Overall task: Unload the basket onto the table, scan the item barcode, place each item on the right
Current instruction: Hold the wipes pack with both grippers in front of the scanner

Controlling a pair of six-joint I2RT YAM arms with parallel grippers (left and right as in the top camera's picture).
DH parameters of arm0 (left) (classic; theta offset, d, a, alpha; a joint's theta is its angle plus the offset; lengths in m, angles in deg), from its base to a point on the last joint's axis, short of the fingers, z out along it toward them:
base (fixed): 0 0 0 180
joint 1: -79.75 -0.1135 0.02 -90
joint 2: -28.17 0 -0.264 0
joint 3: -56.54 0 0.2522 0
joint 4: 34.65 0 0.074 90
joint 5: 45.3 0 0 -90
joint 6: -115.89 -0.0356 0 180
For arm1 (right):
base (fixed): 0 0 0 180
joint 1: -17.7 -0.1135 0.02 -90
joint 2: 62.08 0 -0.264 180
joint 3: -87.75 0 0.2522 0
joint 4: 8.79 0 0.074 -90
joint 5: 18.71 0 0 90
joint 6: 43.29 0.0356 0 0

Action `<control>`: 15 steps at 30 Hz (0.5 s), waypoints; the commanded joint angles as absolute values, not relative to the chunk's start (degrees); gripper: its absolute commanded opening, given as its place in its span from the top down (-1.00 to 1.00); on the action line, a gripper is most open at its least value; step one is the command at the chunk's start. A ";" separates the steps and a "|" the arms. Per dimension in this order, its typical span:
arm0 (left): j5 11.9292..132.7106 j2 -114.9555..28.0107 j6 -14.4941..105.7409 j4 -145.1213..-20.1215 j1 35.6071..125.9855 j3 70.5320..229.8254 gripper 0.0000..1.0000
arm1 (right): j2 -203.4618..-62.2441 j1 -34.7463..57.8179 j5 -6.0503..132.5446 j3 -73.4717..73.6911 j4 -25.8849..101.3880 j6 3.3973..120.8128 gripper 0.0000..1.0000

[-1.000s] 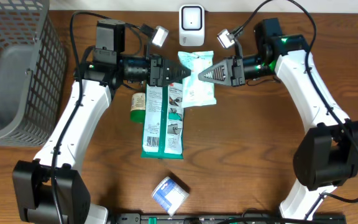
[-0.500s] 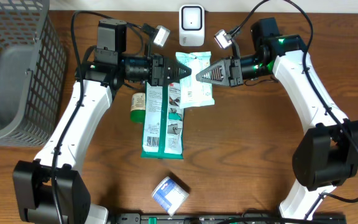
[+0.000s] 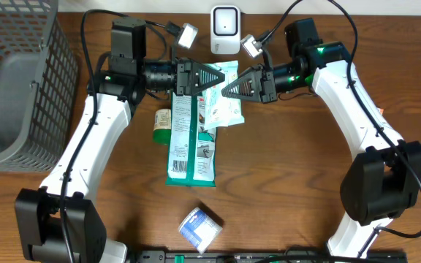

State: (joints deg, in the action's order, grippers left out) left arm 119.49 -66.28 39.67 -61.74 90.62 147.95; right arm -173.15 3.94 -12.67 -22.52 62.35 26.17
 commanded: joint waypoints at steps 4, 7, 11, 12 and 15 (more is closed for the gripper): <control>122.11 -66.67 40.61 -62.72 91.10 148.91 0.50 | -172.84 3.87 -14.29 -22.54 55.86 34.30 0.98; 122.11 -66.67 40.61 -62.61 91.08 148.91 0.79 | -172.84 3.87 -14.27 -22.54 55.27 34.52 0.98; 122.09 -66.67 40.63 -61.52 91.08 148.91 0.85 | -172.84 3.94 -14.25 -22.54 55.27 34.52 0.44; 122.09 -66.67 40.87 -61.02 91.08 148.91 0.86 | -172.84 4.01 -14.25 -22.54 55.27 34.52 0.23; 122.11 -66.67 43.49 -58.87 90.95 148.91 0.86 | -172.84 4.29 -14.22 -22.54 55.88 34.52 -0.10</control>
